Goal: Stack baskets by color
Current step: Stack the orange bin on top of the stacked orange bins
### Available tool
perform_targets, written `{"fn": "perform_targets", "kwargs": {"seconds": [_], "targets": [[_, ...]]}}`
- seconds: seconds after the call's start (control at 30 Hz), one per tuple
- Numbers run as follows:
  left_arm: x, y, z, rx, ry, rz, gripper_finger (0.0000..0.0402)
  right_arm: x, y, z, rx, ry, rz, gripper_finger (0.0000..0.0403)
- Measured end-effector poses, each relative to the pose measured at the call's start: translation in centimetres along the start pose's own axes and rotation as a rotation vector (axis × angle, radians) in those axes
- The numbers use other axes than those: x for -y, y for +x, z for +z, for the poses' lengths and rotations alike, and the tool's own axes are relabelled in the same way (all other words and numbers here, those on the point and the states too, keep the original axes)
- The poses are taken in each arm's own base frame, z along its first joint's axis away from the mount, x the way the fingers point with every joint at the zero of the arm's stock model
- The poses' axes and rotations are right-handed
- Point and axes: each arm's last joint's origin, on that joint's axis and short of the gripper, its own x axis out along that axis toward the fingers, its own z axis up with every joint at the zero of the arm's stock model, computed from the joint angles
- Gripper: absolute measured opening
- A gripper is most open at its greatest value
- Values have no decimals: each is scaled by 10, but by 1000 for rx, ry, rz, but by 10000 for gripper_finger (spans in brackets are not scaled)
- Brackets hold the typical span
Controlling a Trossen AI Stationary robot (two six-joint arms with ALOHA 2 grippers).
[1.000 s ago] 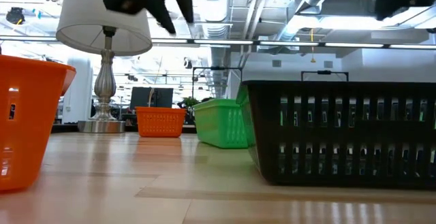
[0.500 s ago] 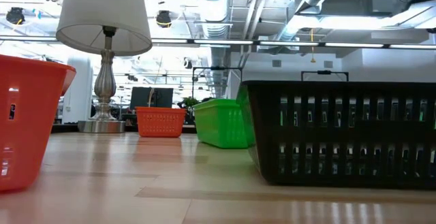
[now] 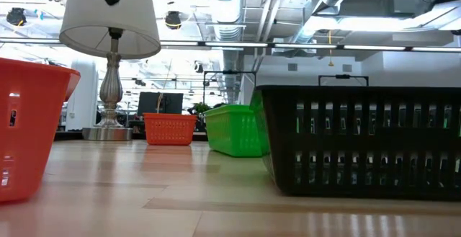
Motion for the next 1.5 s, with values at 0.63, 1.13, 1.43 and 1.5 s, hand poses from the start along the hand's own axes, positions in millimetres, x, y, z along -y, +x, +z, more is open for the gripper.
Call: {"fn": "perform_targets", "kwargs": {"seconds": [0.63,1.13,1.43,1.5], "targets": [[-2,94,11,-199,322,-87,201,-1,0,1,-1,5,7,102],[-9,117,-8,-232,314,-109,49,-1,-1,-4,-14,-14,22,102],[-23,116,-8,-273,-11,-67,2,-1,-1,-4,-14,-14,22,102],[-27,112,-11,-303,-139,-39,1,-1,-1,-4,-14,-14,22,102]]}}
